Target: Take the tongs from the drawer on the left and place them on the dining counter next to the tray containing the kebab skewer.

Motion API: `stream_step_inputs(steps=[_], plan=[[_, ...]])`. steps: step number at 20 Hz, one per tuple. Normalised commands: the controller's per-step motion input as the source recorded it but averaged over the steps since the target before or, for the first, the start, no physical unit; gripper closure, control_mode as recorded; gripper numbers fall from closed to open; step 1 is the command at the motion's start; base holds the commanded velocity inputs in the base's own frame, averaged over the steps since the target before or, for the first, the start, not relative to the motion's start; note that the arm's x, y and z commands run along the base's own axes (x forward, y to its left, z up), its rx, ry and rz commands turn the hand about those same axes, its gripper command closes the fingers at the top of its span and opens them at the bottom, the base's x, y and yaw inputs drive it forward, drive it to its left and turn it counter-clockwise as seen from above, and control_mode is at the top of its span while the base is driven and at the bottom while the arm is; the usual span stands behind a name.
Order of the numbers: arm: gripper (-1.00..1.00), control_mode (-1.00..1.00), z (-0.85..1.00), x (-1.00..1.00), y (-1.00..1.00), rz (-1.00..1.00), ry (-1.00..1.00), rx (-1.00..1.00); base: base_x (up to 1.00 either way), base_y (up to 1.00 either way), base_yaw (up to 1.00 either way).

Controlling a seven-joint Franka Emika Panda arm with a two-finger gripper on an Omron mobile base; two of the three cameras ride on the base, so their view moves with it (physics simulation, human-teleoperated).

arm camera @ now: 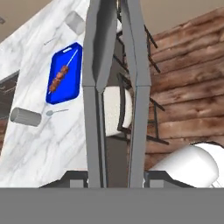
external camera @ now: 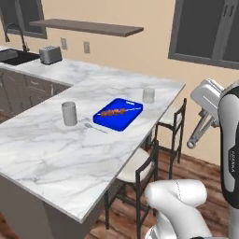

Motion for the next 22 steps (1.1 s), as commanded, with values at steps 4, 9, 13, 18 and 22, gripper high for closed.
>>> stream_step_inputs(steps=[4,9,13,18,22], plan=[[1.00,1.00,0.00,0.00,0.00,0.00,0.00,0.00,0.23,-0.50,0.71],[1.00,1.00,0.00,0.00,0.00,0.00,0.00,0.00,0.36,-0.78,0.55],[1.00,1.00,0.00,0.00,0.00,0.00,0.00,0.00,0.39,-0.25,0.25],[1.00,1.00,0.00,0.00,0.00,0.00,0.00,0.00,0.52,0.79,0.10],[1.00,1.00,0.00,0.00,0.00,0.00,0.00,0.00,0.03,0.00,0.13]])
